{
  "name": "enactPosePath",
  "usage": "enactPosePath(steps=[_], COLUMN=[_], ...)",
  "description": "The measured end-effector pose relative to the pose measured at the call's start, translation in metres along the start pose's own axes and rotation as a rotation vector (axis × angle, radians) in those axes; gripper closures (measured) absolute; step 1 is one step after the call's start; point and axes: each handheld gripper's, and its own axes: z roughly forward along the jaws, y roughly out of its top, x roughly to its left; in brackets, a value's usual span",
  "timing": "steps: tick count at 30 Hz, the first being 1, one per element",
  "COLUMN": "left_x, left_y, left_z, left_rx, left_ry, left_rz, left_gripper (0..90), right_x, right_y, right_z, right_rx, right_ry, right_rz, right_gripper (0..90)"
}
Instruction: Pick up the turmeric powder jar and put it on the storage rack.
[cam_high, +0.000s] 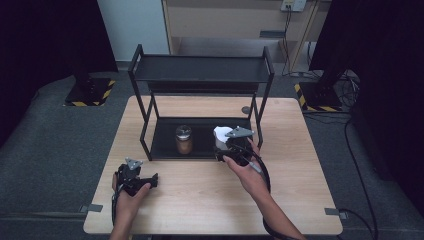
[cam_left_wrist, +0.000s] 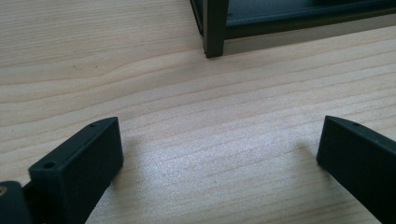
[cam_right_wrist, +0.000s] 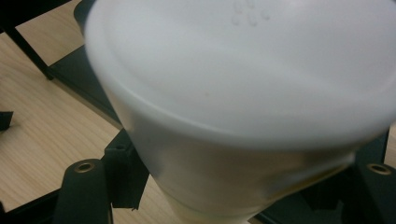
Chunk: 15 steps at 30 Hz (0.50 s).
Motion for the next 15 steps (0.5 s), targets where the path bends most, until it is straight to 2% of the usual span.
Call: enactPosePath(steps=[15], left_x=[0.0], left_y=[0.0], left_z=[0.0], left_rx=[0.001], left_ry=[-0.002], left_rz=[0.002], left_gripper=[0.0], right_x=[-0.008], right_y=[0.005], right_z=[0.031], right_rx=[0.019], right_ry=[-0.03], right_rz=[0.031], right_gripper=[31.5])
